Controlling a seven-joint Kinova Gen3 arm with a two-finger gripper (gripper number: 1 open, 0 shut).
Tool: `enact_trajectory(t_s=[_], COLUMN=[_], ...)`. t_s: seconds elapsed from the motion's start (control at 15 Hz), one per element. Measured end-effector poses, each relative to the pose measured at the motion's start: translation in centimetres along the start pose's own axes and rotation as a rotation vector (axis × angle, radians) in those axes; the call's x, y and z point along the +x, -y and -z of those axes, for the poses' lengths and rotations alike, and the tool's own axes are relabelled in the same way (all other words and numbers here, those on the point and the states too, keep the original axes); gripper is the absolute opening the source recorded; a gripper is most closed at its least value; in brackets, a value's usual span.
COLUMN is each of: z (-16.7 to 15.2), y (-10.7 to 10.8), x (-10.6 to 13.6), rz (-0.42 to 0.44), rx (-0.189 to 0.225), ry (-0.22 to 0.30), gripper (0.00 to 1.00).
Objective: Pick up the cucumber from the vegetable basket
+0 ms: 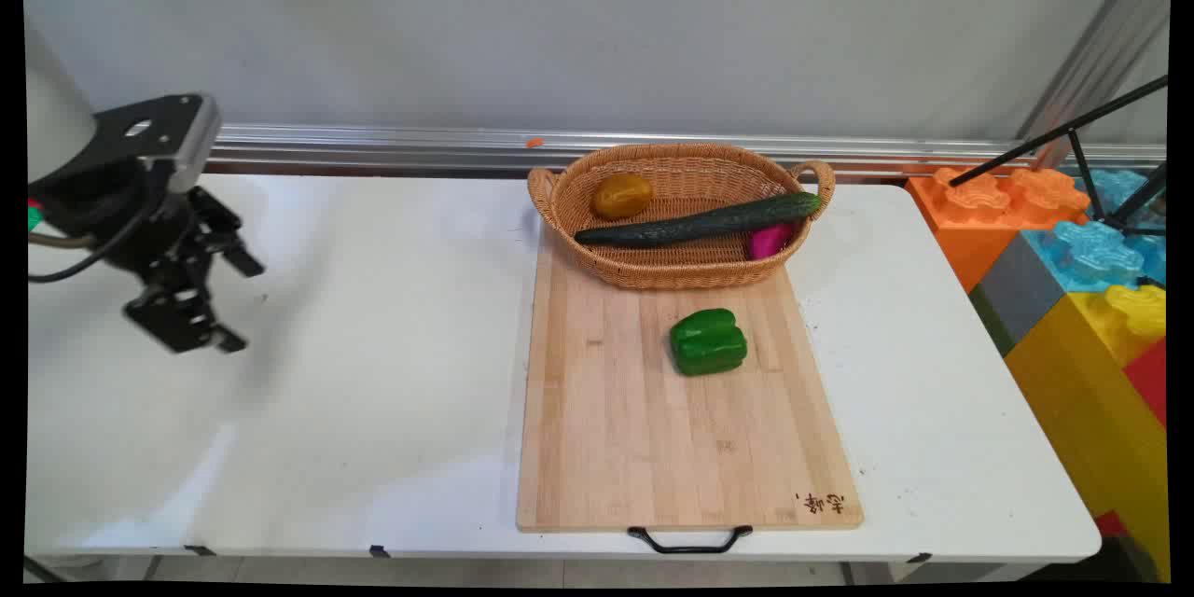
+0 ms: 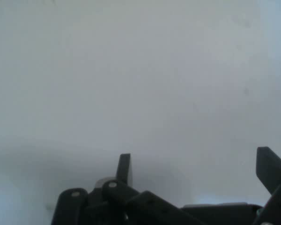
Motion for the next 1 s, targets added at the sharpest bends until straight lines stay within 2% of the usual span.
enact_trajectory(t_s=[0.27,0.4,0.53,0.67,0.87,1.0], z=[-0.4,-0.5,-0.8,-1.5,-2.9,-4.4], y=[1.1,1.9,2.6,3.3,4.1,5.0], x=[2.0,4.3,7.5,12.0,17.4,21.9], rz=[-0.003,-0.017,-0.044,-0.087,-0.126,-0.152], rx=[0.053,0.094,0.133,0.168,0.191,0.212], ry=[-0.09,-0.145,-0.189,-0.23,-0.267,-0.29], gripper=[1.0,1.0,1.0,1.0,1.0,1.0])
